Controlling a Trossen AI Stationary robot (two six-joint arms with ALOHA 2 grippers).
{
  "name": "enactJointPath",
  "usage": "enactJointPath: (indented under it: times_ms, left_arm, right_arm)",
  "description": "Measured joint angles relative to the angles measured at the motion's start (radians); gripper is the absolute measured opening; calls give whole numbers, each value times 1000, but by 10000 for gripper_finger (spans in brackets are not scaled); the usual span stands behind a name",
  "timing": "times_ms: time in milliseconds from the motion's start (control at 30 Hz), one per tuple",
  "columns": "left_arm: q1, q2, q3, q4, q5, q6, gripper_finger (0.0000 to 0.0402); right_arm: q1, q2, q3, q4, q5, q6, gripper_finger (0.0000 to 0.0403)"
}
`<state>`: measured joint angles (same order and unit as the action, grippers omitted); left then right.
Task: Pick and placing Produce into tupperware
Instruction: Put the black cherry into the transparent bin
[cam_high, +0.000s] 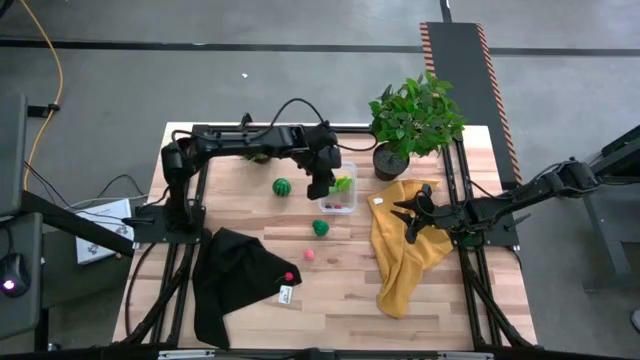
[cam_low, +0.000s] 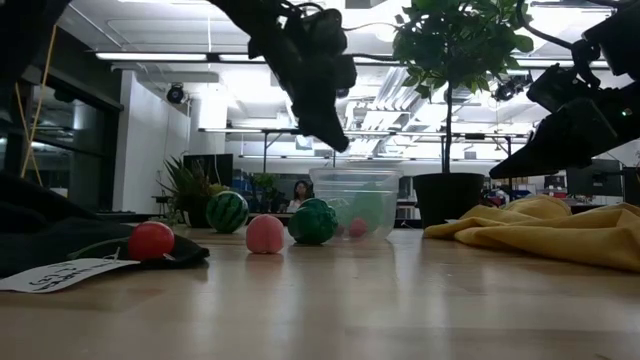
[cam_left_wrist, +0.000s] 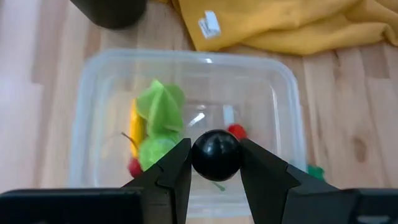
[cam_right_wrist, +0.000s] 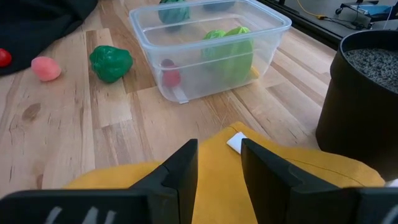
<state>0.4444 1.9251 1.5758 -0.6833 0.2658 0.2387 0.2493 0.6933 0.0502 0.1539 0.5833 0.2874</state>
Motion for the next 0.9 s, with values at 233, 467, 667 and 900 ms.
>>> enactJointPath:
  times_ms: [233, 467, 667, 900]
  left_arm:
    - [-2, 42, 0, -11, -7, 1, 113]
    - [-15, 71, 0, 10, -12, 4, 113]
    - [-15, 72, -1, 8, -11, 19, 113]
    - [-15, 72, -1, 9, -10, 19, 113]
  right_arm:
    - [0, 0, 0, -1, 0, 0, 114]
    - [0, 0, 0, -3, 0, 0, 114]
    - [0, 0, 0, -4, 0, 0, 114]
    - [0, 0, 0, -4, 0, 0, 114]
